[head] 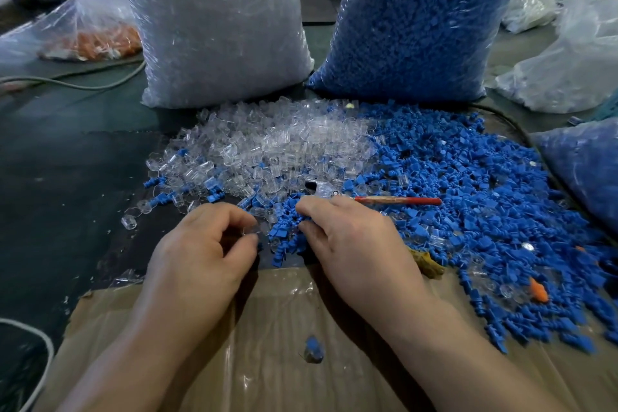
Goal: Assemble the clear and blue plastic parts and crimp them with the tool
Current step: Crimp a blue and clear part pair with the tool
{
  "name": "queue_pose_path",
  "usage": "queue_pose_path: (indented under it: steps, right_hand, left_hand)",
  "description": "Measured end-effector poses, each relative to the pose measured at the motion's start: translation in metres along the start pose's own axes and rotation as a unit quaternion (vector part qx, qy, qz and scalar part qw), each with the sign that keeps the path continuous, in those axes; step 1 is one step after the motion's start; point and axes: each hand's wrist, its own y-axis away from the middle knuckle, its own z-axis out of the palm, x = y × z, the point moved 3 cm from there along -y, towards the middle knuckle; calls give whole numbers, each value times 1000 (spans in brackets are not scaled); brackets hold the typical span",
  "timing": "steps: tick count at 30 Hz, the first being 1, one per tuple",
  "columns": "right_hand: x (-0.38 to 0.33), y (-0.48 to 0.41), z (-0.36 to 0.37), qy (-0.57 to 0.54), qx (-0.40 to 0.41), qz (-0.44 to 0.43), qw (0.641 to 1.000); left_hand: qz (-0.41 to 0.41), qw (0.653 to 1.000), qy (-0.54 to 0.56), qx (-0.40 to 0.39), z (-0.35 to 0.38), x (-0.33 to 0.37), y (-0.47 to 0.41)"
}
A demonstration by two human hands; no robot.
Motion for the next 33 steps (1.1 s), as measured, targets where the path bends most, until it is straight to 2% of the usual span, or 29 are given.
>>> queue_pose_path:
  steps: [2, 4, 6, 9, 16, 18, 21, 23, 24, 26, 28, 33]
  right_hand:
    - [-1, 1, -1, -17, 3, -3, 1000]
    - [0, 2, -1, -39, 9, 3, 999]
    - [2, 4, -1, -56, 24, 10, 998]
    - [3, 5, -3, -68, 46, 17, 997]
    - [0, 3, -6, -83, 86, 1, 993]
    - [0, 3, -8, -93, 95, -1, 991]
    - [2, 3, -8, -133, 64, 24, 989]
    - [4, 4, -8, -221, 39, 87, 971]
    - [5, 4, -7, -299, 29, 129, 945]
    - [5, 6, -6, -446, 12, 199, 872]
    - [6, 6, -7, -508, 8, 225, 831]
    - [-3, 11, -8, -521, -34, 194, 830]
  left_hand:
    - [-32, 997, 72, 17, 2, -4, 0]
    - [-77, 980, 181, 25, 3, -6, 2]
    - [-101, 965, 238, 43, -1, -7, 3]
    - [-118, 960, 249, 55, -8, -9, 2]
    - [-175, 914, 365, -23, 4, 5, 10]
    - [-169, 927, 334, -13, 0, 2, 7]
    - [-154, 944, 293, 6, -5, -5, 4]
    - [-152, 938, 311, -10, -5, -4, 6]
    - [-159, 928, 337, -28, -3, -1, 7]
    - [-173, 906, 381, -64, 3, 4, 10]
    - [-176, 899, 393, -79, 8, 7, 13]
    - [-159, 894, 411, -81, 9, 14, 15]
